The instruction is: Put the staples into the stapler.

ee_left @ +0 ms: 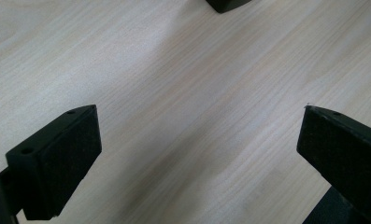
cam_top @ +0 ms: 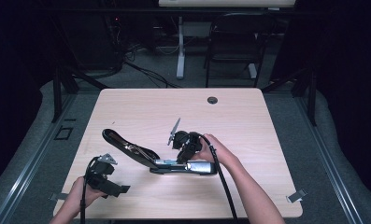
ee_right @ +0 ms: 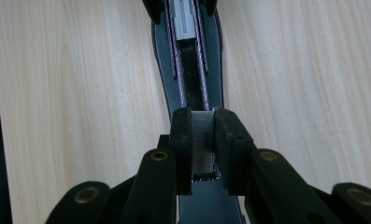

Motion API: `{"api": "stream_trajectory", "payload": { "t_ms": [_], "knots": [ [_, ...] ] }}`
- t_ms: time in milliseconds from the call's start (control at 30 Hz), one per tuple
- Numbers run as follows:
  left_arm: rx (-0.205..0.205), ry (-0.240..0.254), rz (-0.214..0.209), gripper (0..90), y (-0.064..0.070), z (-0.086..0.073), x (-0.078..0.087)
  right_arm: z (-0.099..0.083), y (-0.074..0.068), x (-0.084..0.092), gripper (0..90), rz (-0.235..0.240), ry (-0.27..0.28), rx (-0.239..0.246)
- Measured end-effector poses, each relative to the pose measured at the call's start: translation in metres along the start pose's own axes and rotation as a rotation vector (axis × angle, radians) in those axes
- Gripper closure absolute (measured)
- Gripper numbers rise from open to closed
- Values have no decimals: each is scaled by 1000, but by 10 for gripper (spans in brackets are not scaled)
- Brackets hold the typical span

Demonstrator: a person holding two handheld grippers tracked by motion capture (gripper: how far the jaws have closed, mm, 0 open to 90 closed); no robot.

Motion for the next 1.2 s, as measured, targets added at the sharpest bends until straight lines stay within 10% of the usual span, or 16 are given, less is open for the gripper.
{"api": "stream_trajectory", "payload": {
  "t_ms": [1200],
  "knots": [
    [-6, -9, 2, 1, 0, -1, -1, 0, 1, -4, 781, 29, 50, 41]
  ]
}}
Point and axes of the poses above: each handheld gripper's, and its own axes: x roughly backward along the jaws, z roughly out of its top, y roughly to its right, the point moved 9 cm from there along -x, roughly forward along the jaws, and after that the axes turned 4 degrees about -x, right-handed, at the moved point
